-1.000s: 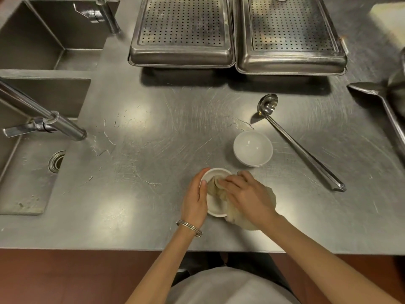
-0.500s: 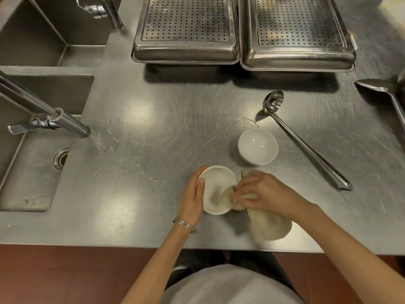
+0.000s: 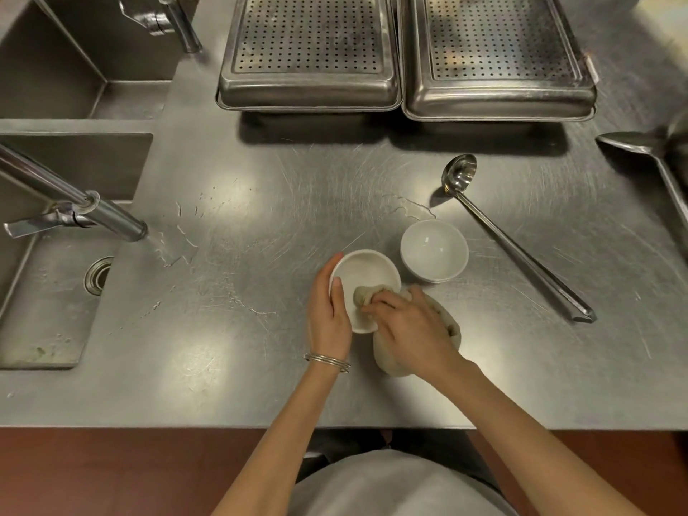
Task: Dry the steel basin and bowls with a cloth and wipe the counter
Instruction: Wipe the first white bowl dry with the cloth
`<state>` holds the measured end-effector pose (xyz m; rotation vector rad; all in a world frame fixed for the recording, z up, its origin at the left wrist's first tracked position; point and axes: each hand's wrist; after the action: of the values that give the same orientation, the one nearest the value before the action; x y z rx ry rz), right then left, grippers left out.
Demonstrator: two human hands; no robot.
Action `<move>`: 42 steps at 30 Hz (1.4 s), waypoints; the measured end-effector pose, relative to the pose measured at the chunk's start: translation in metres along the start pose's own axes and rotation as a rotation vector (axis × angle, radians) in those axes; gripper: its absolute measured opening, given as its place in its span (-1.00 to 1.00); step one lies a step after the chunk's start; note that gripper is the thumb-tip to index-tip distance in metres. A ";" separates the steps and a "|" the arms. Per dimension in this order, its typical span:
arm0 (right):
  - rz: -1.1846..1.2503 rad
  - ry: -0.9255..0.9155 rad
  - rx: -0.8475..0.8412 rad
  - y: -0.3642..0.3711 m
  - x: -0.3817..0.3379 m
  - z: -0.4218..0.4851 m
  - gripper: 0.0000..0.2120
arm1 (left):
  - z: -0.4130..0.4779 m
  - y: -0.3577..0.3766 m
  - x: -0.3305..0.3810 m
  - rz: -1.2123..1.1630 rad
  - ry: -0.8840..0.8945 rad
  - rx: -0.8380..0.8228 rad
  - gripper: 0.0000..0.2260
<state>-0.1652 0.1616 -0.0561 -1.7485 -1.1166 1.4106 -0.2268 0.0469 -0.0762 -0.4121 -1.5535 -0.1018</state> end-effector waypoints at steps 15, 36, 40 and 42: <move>0.046 -0.137 0.034 -0.008 0.001 0.017 -0.68 | -0.009 0.004 0.002 0.017 -0.009 -0.092 -0.69; -0.247 -0.113 0.010 -0.017 0.004 0.007 -0.46 | 0.012 -0.006 0.023 0.109 0.076 -0.084 -0.73; -0.071 -0.260 -0.091 -0.049 0.020 -0.005 -0.63 | 0.015 -0.007 0.022 0.049 0.069 -0.129 -0.74; 0.131 -0.248 -0.098 -0.069 0.032 -0.023 -0.65 | 0.012 -0.009 0.023 -0.051 0.054 -0.091 -0.75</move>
<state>-0.1567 0.2224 -0.0055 -1.7771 -1.2366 1.7153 -0.2401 0.0470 -0.0528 -0.4379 -1.5104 -0.2223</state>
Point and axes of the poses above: each hand's wrist, its own z-axis towards the middle knuckle, its own y-axis out of the palm, x = y × z, and after that the axes turned 9 degrees about -x, right-handed
